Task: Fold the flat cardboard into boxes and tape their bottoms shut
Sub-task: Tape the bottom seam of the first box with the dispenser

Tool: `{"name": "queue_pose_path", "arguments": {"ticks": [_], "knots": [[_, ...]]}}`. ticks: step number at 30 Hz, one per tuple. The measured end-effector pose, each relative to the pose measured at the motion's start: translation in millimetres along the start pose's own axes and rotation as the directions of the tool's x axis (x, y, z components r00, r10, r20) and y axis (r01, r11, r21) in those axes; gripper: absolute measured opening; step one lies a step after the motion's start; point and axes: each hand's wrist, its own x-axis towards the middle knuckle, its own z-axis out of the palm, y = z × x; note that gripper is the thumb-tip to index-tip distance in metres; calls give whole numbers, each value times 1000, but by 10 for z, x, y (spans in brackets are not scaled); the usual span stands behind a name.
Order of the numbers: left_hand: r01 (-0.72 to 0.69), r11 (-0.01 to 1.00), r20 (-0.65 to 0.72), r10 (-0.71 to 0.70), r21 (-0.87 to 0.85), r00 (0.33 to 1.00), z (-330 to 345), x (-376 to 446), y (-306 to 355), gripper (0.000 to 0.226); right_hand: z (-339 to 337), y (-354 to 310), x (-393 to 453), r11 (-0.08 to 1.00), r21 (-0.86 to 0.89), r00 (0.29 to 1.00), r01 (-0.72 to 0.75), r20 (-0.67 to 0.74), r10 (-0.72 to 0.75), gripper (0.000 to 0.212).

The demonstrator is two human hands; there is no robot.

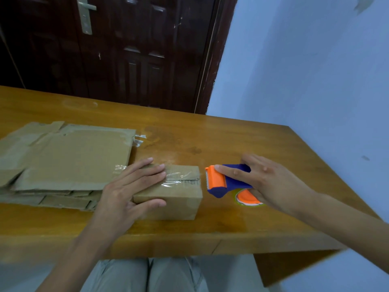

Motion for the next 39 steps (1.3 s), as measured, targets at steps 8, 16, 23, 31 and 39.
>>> {"name": "queue_pose_path", "arguments": {"ticks": [8, 16, 23, 31, 39], "knots": [[8, 1000, 23, -7, -3, 1000, -4, 2, 3, 57, 56, 12, -89, 999, 22, 999, -30, 43, 29, 88], [19, 999, 15, -18, -28, 1000, -9, 9, 15, 56, 61, -49, 15, 999, -45, 998, -11, 63, 13, 91], [31, 973, 165, -70, 229, 984, -216, 138, 185, 62, -233, -149, 230, 983, -181, 999, 33, 12, -31, 97], [-168, 847, 436, -81, 503, 896, 7, 296, 203, 84, -677, -366, 628, 952, -255, 944, 168, 319, -81, 69], [-169, 833, 556, -187, 526, 810, -80, 321, 275, 78, -576, -444, 514, 970, -242, 963, 15, 264, 50, 73]]}}
